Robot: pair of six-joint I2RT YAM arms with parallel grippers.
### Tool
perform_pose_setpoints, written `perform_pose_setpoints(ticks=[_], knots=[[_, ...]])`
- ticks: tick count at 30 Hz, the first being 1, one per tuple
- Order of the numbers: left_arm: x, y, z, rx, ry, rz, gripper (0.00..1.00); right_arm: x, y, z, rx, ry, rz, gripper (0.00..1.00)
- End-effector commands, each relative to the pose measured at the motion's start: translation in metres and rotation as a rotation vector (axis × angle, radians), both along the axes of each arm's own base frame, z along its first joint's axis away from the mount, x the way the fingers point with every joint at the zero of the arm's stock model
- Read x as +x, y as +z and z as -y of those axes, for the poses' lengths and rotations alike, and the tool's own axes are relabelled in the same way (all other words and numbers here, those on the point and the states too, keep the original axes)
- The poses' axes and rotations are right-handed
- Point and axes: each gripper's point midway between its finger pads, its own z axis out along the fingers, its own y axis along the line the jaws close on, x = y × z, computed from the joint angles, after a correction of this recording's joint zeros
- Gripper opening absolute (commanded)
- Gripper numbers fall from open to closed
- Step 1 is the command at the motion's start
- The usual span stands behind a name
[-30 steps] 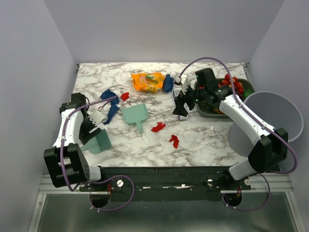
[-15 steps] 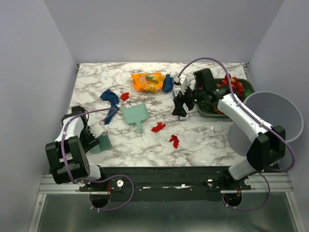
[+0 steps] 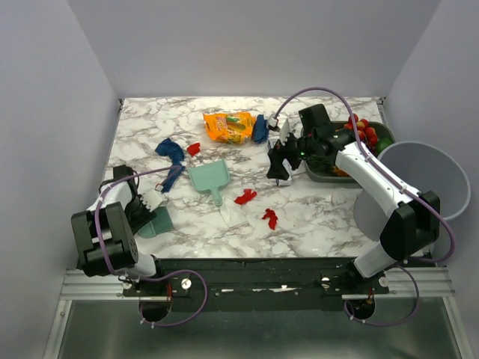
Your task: Sweep away the paper scraps from the table
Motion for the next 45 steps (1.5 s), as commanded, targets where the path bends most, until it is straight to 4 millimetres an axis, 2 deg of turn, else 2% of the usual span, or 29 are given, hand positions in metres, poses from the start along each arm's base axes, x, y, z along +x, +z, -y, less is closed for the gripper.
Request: perform_pose_setpoints(ticks=[1, 6, 10, 11, 13, 14, 15, 19, 20, 21, 23, 25, 26, 27, 28, 29, 30, 32, 33, 34, 36, 37, 41, 43, 45], knots=[[0.004, -0.015, 0.003, -0.036, 0.017, -0.002, 0.53, -0.001, 0.004, 0.001, -0.015, -0.002, 0.004, 0.93], [-0.006, -0.026, 0.007, -0.058, 0.03, -0.048, 0.43, -0.001, 0.001, 0.005, -0.036, 0.0, 0.023, 0.93], [-0.021, -0.026, 0.014, -0.084, 0.026, -0.084, 0.2, -0.003, -0.001, 0.007, -0.042, -0.001, 0.026, 0.93], [-0.024, -0.024, 0.015, -0.082, 0.026, -0.093, 0.17, 0.0, 0.0, 0.008, -0.044, -0.013, 0.029, 0.93], [-0.032, -0.013, 0.013, -0.07, 0.044, -0.1, 0.03, 0.005, 0.007, 0.007, -0.028, -0.088, 0.0, 0.97], [-0.033, -0.009, 0.014, -0.075, 0.05, -0.09, 0.0, 0.004, 0.01, 0.005, -0.016, -0.086, -0.008, 0.97], [-0.031, -0.003, 0.016, -0.089, 0.054, -0.068, 0.0, 0.005, 0.022, 0.002, 0.006, -0.08, -0.001, 0.97], [-0.021, 0.036, 0.036, -0.178, 0.036, 0.082, 0.0, 0.014, 0.039, -0.006, 0.041, -0.1, 0.006, 0.97], [-0.014, 0.044, 0.048, -0.236, 0.026, 0.122, 0.0, 0.016, 0.041, -0.007, 0.047, -0.098, 0.009, 0.97], [-0.004, 0.057, 0.05, -0.249, 0.014, 0.17, 0.0, 0.018, 0.045, -0.009, 0.057, -0.099, 0.019, 0.97], [0.003, 0.073, 0.063, -0.293, 0.017, 0.215, 0.0, 0.027, 0.05, -0.011, 0.065, -0.132, 0.022, 0.97], [0.018, 0.092, 0.076, -0.318, -0.018, 0.254, 0.0, 0.036, 0.07, -0.018, 0.12, -0.186, 0.011, 0.97], [0.024, 0.099, 0.082, -0.331, -0.01, 0.271, 0.0, 0.04, 0.073, -0.024, 0.144, -0.187, -0.012, 0.97], [0.039, 0.116, 0.095, -0.343, -0.062, 0.317, 0.0, 0.04, 0.081, -0.031, 0.183, -0.199, -0.046, 0.96], [0.05, 0.124, 0.101, -0.342, -0.081, 0.348, 0.0, 0.04, 0.09, -0.039, 0.227, -0.181, -0.069, 0.96], [0.059, 0.133, 0.107, -0.345, -0.099, 0.38, 0.0, 0.044, 0.111, -0.046, 0.273, -0.173, -0.054, 0.96], [0.073, 0.15, 0.116, -0.347, -0.109, 0.435, 0.0, 0.049, 0.108, -0.053, 0.299, -0.202, -0.121, 0.95], [0.095, 0.165, 0.143, -0.368, -0.185, 0.493, 0.0, 0.054, 0.125, -0.064, 0.359, -0.181, -0.126, 0.95], [0.107, 0.18, 0.151, -0.376, -0.204, 0.538, 0.0, 0.057, 0.125, -0.068, 0.37, -0.181, -0.14, 0.95], [0.115, 0.182, 0.169, -0.401, -0.227, 0.537, 0.0, 0.058, 0.126, -0.071, 0.38, -0.164, -0.141, 0.95], [0.128, 0.193, 0.184, -0.411, -0.252, 0.564, 0.0, 0.059, 0.13, -0.073, 0.387, -0.142, -0.133, 0.94], [0.135, 0.189, 0.191, -0.405, -0.259, 0.553, 0.0, 0.056, 0.13, -0.075, 0.389, -0.127, -0.139, 0.94], [0.144, 0.194, 0.235, -0.439, -0.355, 0.552, 0.0, 0.048, 0.118, -0.071, 0.375, -0.126, -0.165, 0.94], [0.151, 0.196, 0.248, -0.449, -0.374, 0.565, 0.0, 0.043, 0.111, -0.07, 0.372, -0.119, -0.183, 0.94], [0.152, 0.197, 0.263, -0.449, -0.401, 0.566, 0.0, 0.042, 0.113, -0.07, 0.376, -0.114, -0.177, 0.95]])
